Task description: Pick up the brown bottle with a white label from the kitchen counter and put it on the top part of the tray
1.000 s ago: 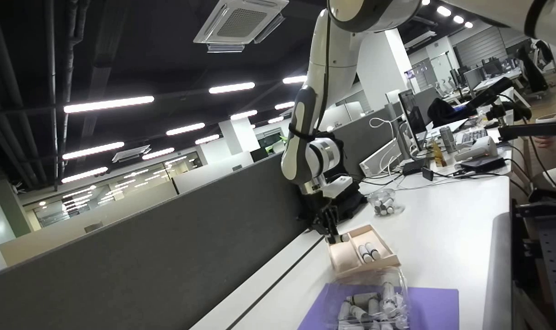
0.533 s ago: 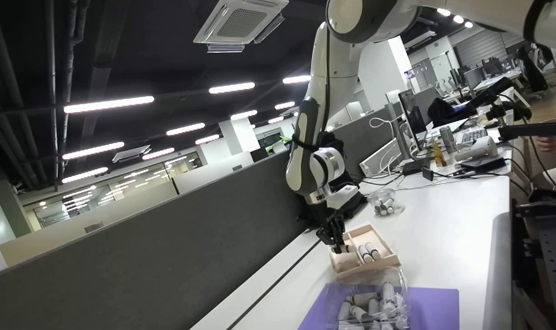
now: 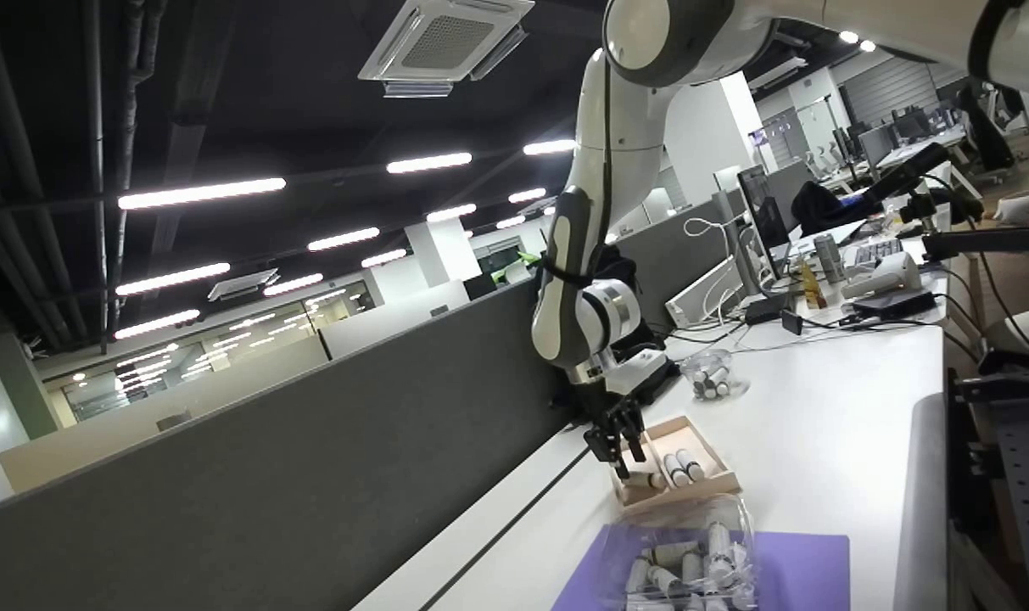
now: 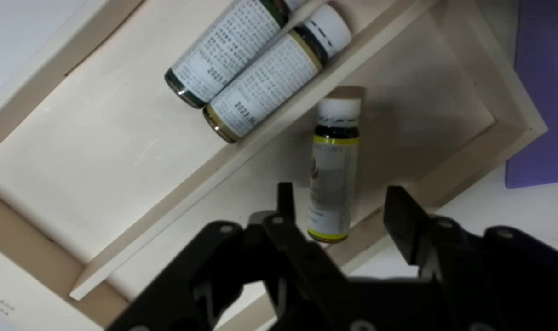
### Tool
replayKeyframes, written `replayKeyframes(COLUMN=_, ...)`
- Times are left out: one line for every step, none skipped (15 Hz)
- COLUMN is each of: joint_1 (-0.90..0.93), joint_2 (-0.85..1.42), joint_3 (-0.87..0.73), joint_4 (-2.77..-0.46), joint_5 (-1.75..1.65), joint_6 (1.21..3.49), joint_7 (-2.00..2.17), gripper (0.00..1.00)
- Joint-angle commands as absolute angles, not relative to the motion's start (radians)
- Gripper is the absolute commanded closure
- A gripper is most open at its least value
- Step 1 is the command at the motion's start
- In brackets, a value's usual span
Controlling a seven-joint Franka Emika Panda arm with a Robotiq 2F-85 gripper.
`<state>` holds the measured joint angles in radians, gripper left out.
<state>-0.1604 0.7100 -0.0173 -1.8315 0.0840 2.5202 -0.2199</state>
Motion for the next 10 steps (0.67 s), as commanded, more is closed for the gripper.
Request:
replayKeyframes(joint_1=-0.165, joint_2=0.645, joint_3=-0.013, joint_4=-1.873, joint_5=0.087, joint_6=2.499, joint_7=-0.182, gripper=0.13)
replayKeyframes(joint_1=-0.164, joint_2=0.621, joint_3=-0.015, joint_4=-1.888, joint_5=0.084, joint_6=2.498, joint_7=-0.183, gripper=0.07)
replayKeyframes(joint_1=-0.16, joint_2=0.593, joint_3=-0.02, joint_4=-1.903, joint_5=0.08, joint_6=2.489, joint_7=-0.178, gripper=0.02)
replayKeyframes(joint_1=-0.149, joint_2=0.569, joint_3=-0.033, joint_4=-1.916, joint_5=0.071, joint_6=2.485, joint_7=-0.159, gripper=0.0)
replayKeyframes(joint_1=-0.141, joint_2=0.536, joint_3=-0.043, joint_4=-1.939, joint_5=0.062, joint_6=2.481, joint_7=-0.147, gripper=0.0)
replayKeyframes(joint_1=-0.134, joint_2=0.507, joint_3=-0.054, joint_4=-1.956, joint_5=0.053, joint_6=2.471, joint_7=-0.13, gripper=0.0)
replayKeyframes(joint_1=-0.131, joint_2=0.471, joint_3=-0.059, joint_4=-1.979, joint_5=0.049, joint_6=2.461, joint_7=-0.119, gripper=0.0)
replayKeyframes(joint_1=-0.128, joint_2=0.44, joint_3=-0.066, joint_4=-1.999, joint_5=0.046, joint_6=2.452, joint_7=-0.109, gripper=0.0)
replayKeyframes(joint_1=-0.124, joint_2=0.403, joint_3=-0.074, joint_4=-2.025, joint_5=0.039, joint_6=2.443, joint_7=-0.099, gripper=0.0)
replayKeyframes(joint_1=-0.122, joint_2=0.373, joint_3=-0.081, joint_4=-2.043, joint_5=0.032, joint_6=2.426, joint_7=-0.094, gripper=0.0)
